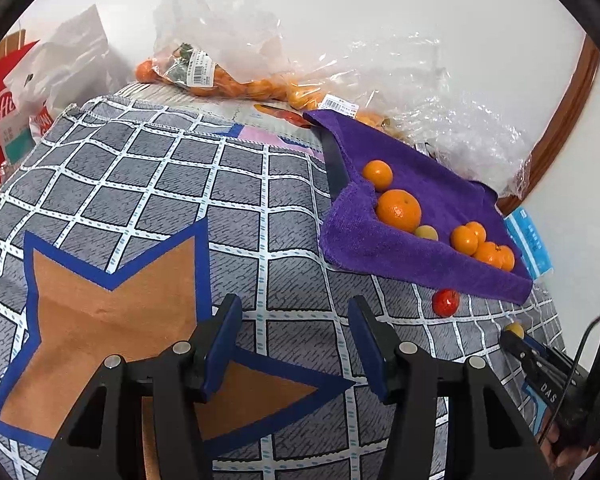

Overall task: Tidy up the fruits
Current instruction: 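Grasp the red fruit with the left tool while the right tool holds the yellow fruit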

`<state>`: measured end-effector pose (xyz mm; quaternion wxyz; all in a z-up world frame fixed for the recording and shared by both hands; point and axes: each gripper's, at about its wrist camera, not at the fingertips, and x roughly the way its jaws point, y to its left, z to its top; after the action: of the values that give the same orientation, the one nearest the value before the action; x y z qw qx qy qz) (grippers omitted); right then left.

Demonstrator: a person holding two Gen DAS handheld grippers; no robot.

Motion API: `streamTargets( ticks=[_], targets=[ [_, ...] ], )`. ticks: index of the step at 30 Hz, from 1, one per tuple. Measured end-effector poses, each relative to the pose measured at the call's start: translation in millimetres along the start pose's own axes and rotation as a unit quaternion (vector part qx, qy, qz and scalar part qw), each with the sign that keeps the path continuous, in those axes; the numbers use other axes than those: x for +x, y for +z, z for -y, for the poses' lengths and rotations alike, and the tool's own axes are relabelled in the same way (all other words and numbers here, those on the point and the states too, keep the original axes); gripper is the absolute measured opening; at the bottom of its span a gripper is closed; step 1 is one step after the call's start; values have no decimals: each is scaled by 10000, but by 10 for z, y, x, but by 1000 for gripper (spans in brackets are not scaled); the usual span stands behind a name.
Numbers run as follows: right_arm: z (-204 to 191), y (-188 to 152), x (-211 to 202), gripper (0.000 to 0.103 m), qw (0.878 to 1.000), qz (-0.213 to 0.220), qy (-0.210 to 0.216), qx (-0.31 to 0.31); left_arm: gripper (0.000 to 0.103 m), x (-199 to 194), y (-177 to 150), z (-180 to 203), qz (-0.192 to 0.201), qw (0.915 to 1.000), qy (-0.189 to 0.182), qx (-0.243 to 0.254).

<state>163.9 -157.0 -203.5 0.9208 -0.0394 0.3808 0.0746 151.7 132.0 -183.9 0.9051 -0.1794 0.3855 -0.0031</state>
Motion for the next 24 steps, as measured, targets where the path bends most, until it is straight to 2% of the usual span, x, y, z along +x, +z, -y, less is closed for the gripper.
streamTargets(
  ticks=[6,12,16,21,24],
  targets=[
    [30,-2,-27,28,9998,95,119,87,53,0,10,-7,-22,10000,-18,43],
    [4,-16,-50,28,10000,82,54,-7,52,-9,-1,-14,-21,9999,-142,42],
    [13,-17,-48,28,10000,31,74,-30,52,-20,-54,162,-141,9991,-11,408],
    [-1,-49,-76,28,9998,37,21,-207,53,-53,-153,508,-320,9959,-162,835],
    [11,-68,-153,28,9991,224,-100,-346,54,-52,-182,710,-354,9930,-211,1106]
  ],
)
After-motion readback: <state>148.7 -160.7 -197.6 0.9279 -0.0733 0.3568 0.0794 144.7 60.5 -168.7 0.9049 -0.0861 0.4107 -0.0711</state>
